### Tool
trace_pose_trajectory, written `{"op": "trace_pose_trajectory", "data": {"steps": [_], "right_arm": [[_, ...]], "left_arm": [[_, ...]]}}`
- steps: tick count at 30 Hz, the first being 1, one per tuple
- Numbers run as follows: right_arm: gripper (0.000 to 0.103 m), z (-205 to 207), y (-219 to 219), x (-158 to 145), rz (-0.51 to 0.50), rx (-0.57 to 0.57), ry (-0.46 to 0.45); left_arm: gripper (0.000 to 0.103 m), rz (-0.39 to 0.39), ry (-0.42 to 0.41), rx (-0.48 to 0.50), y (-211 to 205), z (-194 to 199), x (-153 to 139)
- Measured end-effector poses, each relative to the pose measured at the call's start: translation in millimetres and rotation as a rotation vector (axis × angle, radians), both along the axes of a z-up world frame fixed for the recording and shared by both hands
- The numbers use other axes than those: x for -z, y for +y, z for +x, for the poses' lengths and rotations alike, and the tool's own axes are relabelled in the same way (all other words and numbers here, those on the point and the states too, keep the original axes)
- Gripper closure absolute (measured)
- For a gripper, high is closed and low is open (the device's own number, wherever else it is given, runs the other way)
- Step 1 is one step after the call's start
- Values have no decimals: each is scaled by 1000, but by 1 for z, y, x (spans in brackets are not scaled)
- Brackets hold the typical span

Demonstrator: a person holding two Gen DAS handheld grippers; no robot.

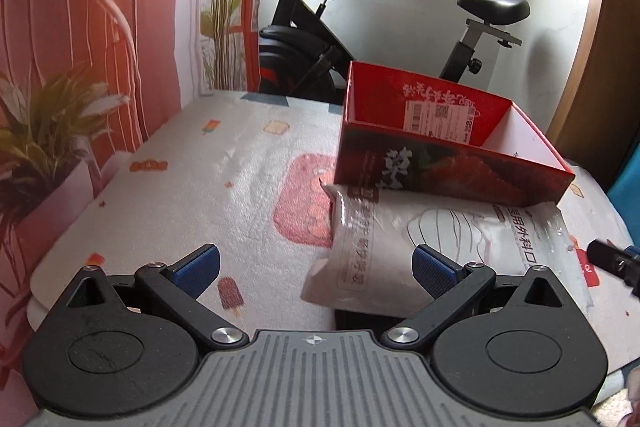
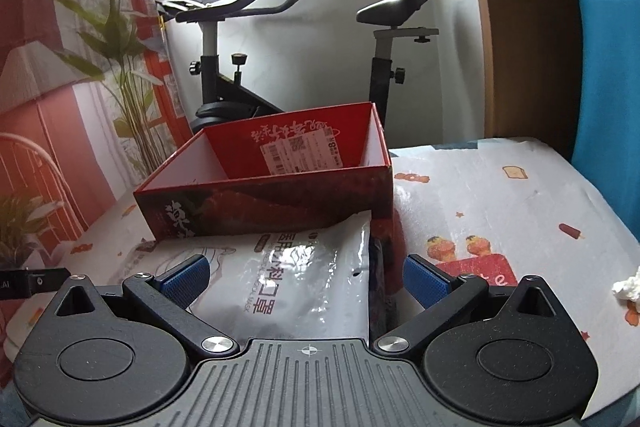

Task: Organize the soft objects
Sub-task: 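Move the left tool down toward the green tassel ornament under the mask bag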

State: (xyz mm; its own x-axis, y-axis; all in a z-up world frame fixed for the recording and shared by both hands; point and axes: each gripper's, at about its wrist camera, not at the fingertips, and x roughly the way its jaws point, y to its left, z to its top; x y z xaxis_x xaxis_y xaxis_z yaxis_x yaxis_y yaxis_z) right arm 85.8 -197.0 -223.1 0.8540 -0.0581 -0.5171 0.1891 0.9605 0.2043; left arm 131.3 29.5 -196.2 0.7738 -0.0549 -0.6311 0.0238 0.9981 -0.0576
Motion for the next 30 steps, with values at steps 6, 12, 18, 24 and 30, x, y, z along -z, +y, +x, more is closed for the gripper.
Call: {"op": "trace_pose_trajectory", "data": {"steps": [6,12,18,24,30], "right_arm": [[8,-7,12,12,-37,-75,65],[10,-20,24,19,-74,-134,84],[11,-25,34,26,-70,-191,125],[8,-27,41,30,-70,-255,147],[9,-18,46,49,-37,-301,220]], "left_arm": [[0,-31,43,60,-10,-12,10],[0,11,49,97,-17,-24,18],[0,-27,39,146,-16,-34,22],[0,9,60,167,-23,-32,27],[0,24,96,163,-24,-28,32]]}}
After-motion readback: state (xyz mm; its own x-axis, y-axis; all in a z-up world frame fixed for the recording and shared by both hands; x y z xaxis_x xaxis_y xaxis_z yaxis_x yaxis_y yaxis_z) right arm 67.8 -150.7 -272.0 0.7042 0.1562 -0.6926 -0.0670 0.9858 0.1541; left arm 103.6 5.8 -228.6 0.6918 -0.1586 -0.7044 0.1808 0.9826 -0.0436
